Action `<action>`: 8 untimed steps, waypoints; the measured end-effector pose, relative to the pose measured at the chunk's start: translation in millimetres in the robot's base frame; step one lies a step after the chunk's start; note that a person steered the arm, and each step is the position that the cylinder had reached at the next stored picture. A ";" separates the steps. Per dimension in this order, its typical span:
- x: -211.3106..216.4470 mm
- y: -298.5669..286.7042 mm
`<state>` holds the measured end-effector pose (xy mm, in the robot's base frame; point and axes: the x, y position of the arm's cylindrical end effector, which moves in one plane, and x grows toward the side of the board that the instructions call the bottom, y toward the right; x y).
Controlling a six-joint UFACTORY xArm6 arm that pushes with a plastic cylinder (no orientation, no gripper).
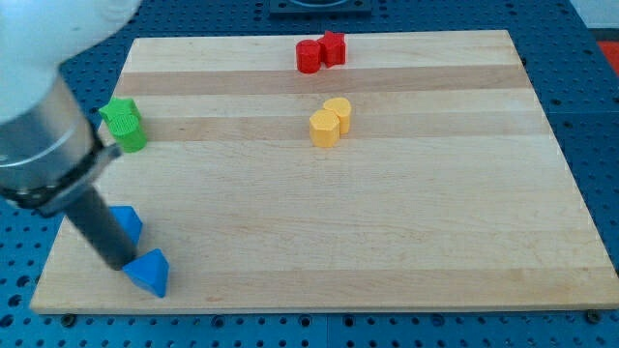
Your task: Move the triangle diagonally to the top right of cube
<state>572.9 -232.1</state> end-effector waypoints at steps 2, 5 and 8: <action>43.6 -48.6; -13.4 100.6; -5.7 98.0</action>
<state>567.2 -134.1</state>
